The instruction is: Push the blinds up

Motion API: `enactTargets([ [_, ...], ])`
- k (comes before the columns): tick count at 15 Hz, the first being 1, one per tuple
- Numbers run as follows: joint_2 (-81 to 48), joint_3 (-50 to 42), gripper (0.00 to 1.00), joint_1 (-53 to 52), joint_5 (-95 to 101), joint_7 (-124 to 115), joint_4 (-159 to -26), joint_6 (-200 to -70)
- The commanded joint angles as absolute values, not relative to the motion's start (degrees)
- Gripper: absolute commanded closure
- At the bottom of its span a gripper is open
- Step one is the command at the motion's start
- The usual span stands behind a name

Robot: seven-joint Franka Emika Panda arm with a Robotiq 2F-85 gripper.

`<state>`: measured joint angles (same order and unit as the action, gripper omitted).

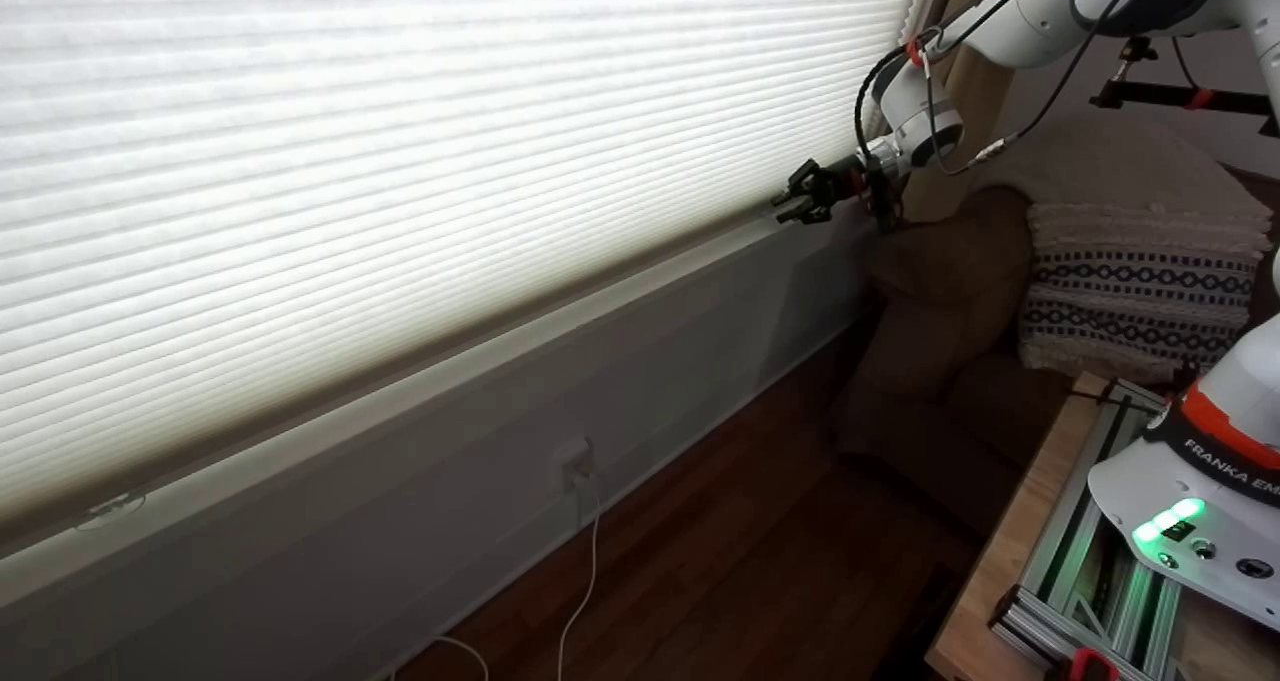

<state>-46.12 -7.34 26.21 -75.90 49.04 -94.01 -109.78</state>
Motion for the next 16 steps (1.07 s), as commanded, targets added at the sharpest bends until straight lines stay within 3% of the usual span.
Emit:
enactTargets([
  [1, -48.05, -7.83, 0.36, 26.34, -77.74, 50.19, -92.37, -108.75],
  [6, -48.73, -7.50, 0.25, 26.65, -79.47, 50.93, -91.90, -108.75],
  [7, -48.74, -7.35, 0.27, 26.66, -80.17, 51.11, -92.02, -108.54],
  [11, -49.13, -7.53, 0.61, 26.35, -81.73, 50.58, -92.12, -108.10],
  [13, -49.21, -7.66, 0.84, 26.30, -82.12, 49.96, -92.31, -107.91],
  [15, -49.32, -7.72, 0.98, 26.44, -82.64, 49.60, -92.40, -107.67],
  [16, -49.35, -7.75, 1.00, 26.54, -82.84, 49.38, -92.45, -107.47],
])
